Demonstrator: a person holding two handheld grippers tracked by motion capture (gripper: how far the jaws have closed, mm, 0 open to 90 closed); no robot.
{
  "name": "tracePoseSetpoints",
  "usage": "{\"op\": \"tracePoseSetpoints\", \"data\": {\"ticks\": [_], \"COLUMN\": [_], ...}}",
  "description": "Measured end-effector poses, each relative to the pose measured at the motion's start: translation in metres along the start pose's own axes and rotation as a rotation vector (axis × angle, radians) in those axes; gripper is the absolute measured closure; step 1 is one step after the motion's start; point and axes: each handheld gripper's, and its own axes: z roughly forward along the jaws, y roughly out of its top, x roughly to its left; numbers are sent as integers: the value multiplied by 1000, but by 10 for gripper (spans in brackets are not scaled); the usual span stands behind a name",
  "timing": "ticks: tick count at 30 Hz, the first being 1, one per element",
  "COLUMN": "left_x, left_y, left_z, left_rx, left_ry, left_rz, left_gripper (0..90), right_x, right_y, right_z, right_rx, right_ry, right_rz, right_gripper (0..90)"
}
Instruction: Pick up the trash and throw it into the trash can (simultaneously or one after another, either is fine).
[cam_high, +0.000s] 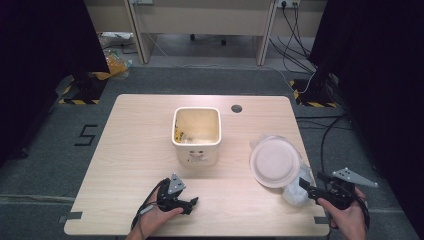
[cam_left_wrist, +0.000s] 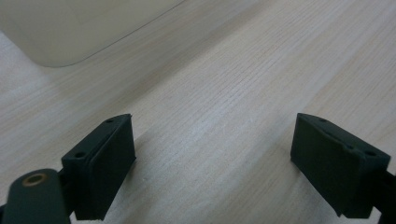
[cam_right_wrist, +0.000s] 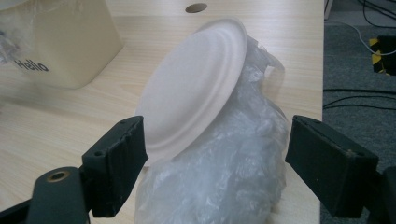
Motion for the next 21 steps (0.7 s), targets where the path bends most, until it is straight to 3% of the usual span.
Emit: {"op": "tracePoseSetpoints", "data": {"ticks": [16,21], "left_x": [-1,-11], "left_y": [0,5], "left_z": [-1,2], "left_rx": [-5,-14], "left_ry": [-6,-32], "left_rz": [6,25], "left_gripper": [148,153], "right_x": [-12,-14], "right_y": [20,31], "right_z": [26,40], "right_rx": [19,37], "right_ry": [25,39], "right_rz": [19,18], "right_gripper": [193,192]}}
